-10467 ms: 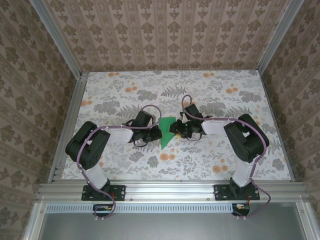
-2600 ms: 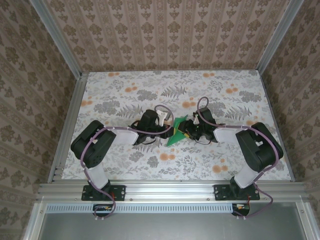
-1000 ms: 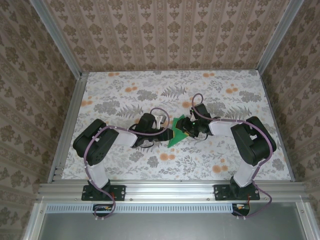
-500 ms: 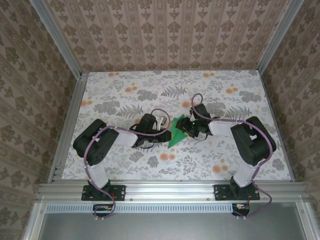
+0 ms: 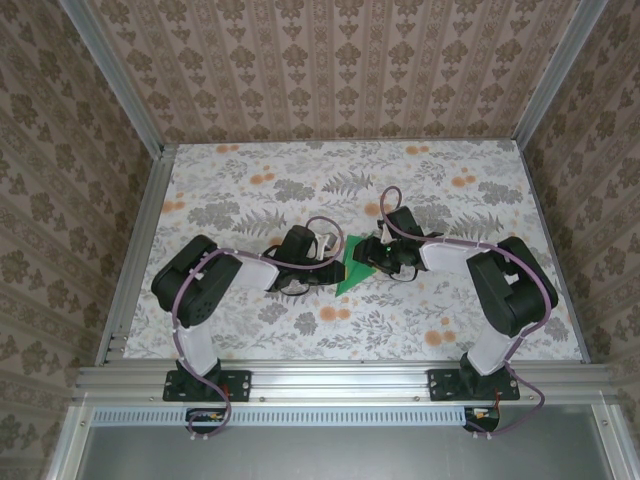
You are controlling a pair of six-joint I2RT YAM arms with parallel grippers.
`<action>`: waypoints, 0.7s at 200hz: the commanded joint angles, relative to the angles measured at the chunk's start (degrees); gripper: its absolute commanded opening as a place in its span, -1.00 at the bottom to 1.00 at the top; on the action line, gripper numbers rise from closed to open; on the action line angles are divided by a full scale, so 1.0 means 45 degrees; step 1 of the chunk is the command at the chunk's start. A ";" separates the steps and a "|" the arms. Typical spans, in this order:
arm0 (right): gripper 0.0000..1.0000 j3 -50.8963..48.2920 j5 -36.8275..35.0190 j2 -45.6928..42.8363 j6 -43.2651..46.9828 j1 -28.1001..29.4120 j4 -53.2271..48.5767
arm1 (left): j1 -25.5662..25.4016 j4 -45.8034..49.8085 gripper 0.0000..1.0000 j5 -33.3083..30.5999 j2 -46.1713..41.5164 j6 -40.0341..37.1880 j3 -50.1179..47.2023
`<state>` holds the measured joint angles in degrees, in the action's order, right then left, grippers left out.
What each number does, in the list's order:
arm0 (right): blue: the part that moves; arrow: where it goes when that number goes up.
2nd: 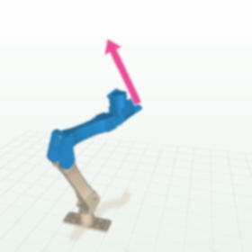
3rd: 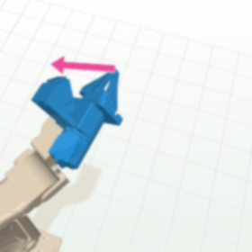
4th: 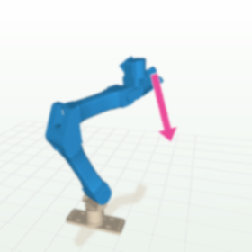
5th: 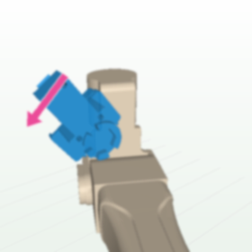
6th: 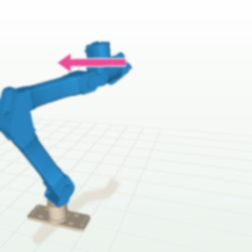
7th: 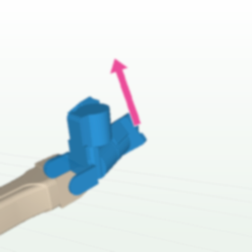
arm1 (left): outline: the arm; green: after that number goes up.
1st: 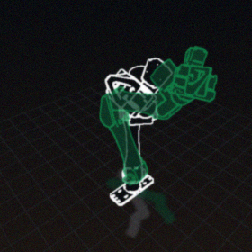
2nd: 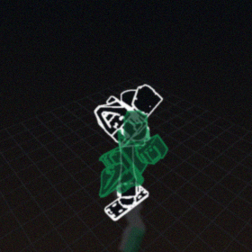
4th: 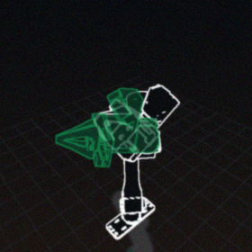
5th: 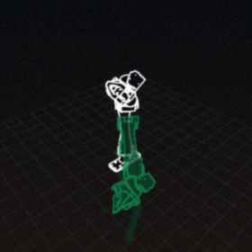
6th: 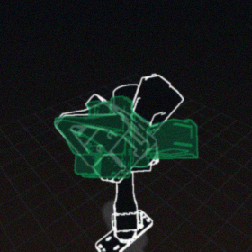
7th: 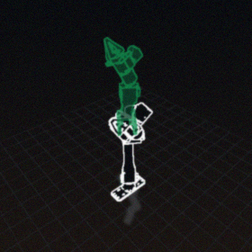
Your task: Fold a paper plane with a square sheet of paper (pick it up from the middle)
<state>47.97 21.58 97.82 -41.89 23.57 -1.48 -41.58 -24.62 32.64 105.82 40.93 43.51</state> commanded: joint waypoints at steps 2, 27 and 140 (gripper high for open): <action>0.10 0.0346 -0.0042 -0.0081 0.0586 0.0049 -0.0730 | -0.0037 0.0317 -0.77 0.0212 0.0176 0.0019 0.0220; 0.11 0.0497 0.0086 0.0117 0.0751 0.0080 -0.0823 | -0.0017 0.0093 -0.77 0.0389 0.0251 0.0221 0.0210; 0.03 0.0824 0.0336 0.0678 0.0810 0.0191 -0.0649 | 0.0095 -0.1399 -0.84 0.0851 0.0605 0.1293 -0.0010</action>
<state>50.22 21.91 99.35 -39.09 23.97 -3.51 -41.54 -28.05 35.07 107.31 44.88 43.55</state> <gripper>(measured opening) 0.523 0.085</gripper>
